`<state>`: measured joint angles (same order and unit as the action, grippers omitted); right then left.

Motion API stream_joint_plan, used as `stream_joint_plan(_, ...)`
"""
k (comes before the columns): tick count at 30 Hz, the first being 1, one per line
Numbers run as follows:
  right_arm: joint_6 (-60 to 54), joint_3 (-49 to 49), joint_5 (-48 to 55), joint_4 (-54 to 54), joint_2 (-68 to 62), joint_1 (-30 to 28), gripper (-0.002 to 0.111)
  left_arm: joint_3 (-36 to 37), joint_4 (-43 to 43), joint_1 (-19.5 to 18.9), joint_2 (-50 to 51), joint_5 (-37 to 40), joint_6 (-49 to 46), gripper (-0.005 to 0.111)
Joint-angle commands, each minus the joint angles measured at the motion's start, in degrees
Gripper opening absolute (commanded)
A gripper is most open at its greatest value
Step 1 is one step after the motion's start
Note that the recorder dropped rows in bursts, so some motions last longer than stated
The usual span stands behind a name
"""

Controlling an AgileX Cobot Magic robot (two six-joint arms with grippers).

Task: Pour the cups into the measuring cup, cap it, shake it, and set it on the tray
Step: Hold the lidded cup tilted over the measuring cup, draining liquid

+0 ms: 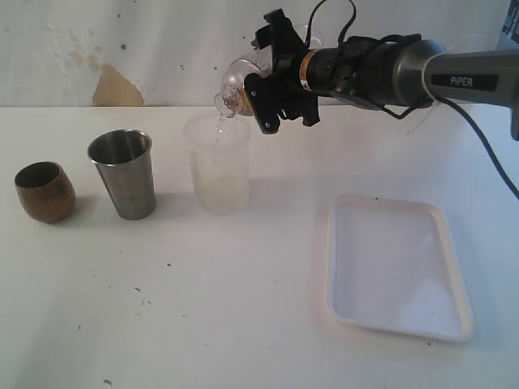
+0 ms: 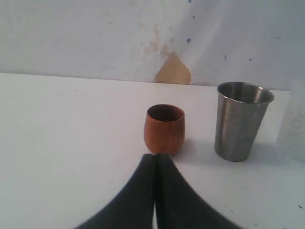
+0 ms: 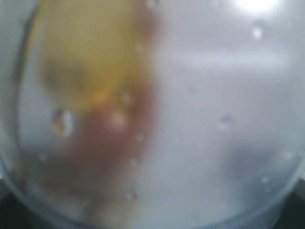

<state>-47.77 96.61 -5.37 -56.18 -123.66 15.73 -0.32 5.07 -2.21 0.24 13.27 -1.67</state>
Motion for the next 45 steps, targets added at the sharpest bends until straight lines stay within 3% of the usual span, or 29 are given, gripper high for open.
stream_joint_plan(1,0.2,1.1,-2.6,0.2,1.3,-0.2,0.0,0.3,0.3,0.0,-0.2,-0.3,0.1,0.0)
stream_joint_plan(27,-0.1,3.6,-3.5,0.0,-1.0,-0.4,0.0,0.3,0.3,0.0,-0.2,-0.3,0.1,0.0)
stream_joint_plan(45,-7.9,6.1,-2.9,0.0,-1.0,-0.4,0.0,0.3,0.3,0.0,-0.2,-0.3,0.1,0.0)
